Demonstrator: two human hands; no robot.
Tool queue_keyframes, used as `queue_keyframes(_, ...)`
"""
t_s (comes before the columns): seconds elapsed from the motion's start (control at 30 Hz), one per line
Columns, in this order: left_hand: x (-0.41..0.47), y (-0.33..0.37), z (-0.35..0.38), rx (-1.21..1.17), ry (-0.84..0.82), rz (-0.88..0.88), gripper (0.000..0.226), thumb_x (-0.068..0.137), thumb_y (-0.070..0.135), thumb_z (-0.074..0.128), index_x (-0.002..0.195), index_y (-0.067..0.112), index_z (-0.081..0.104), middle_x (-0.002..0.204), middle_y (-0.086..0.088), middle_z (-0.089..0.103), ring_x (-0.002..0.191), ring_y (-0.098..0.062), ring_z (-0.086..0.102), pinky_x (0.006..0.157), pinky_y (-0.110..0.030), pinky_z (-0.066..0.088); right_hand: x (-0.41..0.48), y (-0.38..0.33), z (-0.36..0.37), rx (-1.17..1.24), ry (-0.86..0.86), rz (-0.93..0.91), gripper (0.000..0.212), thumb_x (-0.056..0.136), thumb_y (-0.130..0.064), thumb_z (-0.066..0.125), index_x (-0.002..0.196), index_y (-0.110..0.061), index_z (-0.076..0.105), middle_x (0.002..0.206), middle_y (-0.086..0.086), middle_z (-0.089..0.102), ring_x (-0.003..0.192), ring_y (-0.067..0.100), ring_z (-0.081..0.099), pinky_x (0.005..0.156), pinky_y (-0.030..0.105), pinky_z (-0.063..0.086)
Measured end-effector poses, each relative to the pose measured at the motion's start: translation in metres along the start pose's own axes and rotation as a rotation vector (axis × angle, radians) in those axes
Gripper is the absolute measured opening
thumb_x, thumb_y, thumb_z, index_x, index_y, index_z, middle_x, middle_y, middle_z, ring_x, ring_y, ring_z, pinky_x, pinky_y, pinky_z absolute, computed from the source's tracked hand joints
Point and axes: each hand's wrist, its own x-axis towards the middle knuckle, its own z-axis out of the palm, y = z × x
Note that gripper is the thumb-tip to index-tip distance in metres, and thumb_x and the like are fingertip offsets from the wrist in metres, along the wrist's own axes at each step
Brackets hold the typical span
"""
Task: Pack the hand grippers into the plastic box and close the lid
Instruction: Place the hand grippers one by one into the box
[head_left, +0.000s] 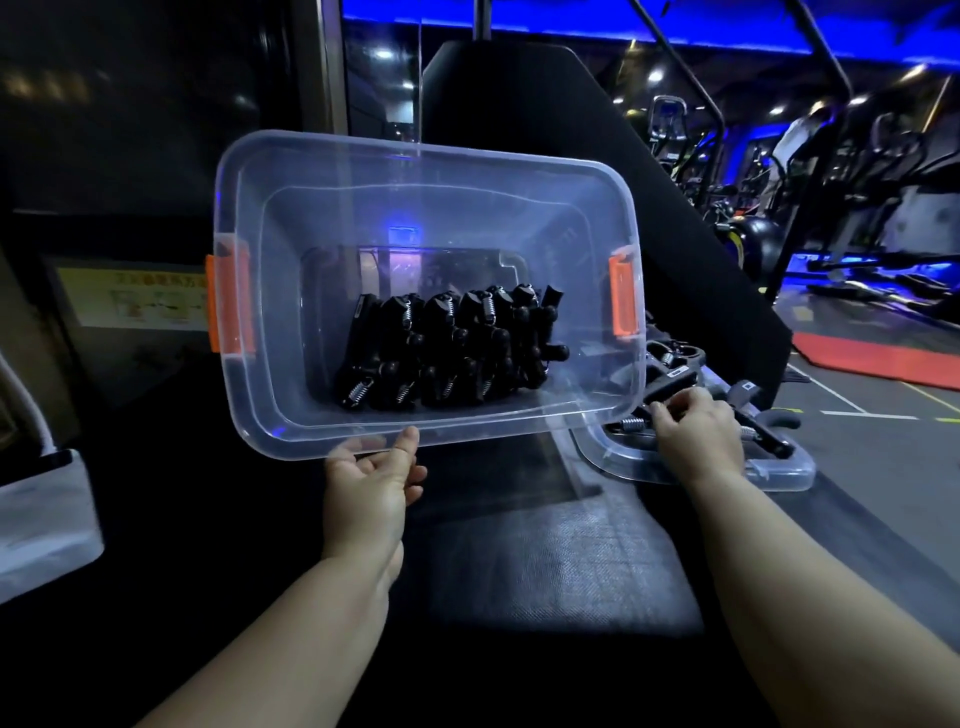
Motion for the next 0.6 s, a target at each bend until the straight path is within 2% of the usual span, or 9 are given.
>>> queue_keyframes(0.13, -0.0020, 0.0010, -0.0007, 0.017, 0.007, -0.001, 0.023, 0.086, 0.021, 0.067, 0.095, 0.016, 0.047, 0.080, -0.004, 0.058, 0.066, -0.014, 0.059, 0.060, -0.025, 0.047, -0.0039, -0.0025, 0.0030, -0.059, -0.047, 0.015, 0.044, 0.088, -0.048, 0.057, 0.110, -0.012, 0.046, 0.112, 0.017, 0.058, 0.106, 0.037, 0.055, 0.086, 0.044, 0.043)
queue_keyframes(0.23, -0.0029, 0.0018, 0.0003, 0.023, 0.005, -0.005, 0.021, 0.087, 0.021, 0.067, 0.092, 0.017, 0.048, 0.080, -0.004, 0.058, 0.066, -0.013, 0.058, 0.061, -0.025, 0.048, -0.0060, -0.0017, 0.0038, -0.084, -0.088, -0.005, 0.042, 0.093, -0.048, 0.050, 0.116, -0.014, 0.039, 0.110, 0.015, 0.062, 0.104, 0.037, 0.057, 0.083, 0.043, 0.042)
queue_keyframes(0.43, -0.0042, 0.0018, -0.0002, 0.031, 0.013, 0.002, 0.023, 0.087, 0.021, 0.067, 0.097, 0.013, 0.048, 0.080, -0.004, 0.058, 0.065, -0.013, 0.057, 0.060, -0.024, 0.047, -0.0082, -0.0013, 0.0025, -0.050, -0.111, -0.052, 0.031, 0.097, -0.037, 0.048, 0.124, -0.022, 0.048, 0.115, 0.012, 0.065, 0.105, 0.034, 0.058, 0.078, 0.036, 0.038)
queue_keyframes(0.6, -0.0040, 0.0015, -0.0002, 0.030, 0.012, 0.005, 0.031, 0.087, 0.021, 0.067, 0.106, 0.009, 0.047, 0.080, -0.003, 0.058, 0.065, -0.012, 0.057, 0.060, -0.024, 0.046, -0.0107, -0.0033, -0.0033, 0.139, 0.007, -0.044, 0.031, 0.094, -0.030, 0.054, 0.122, -0.016, 0.053, 0.115, 0.015, 0.065, 0.107, 0.036, 0.058, 0.083, 0.037, 0.041)
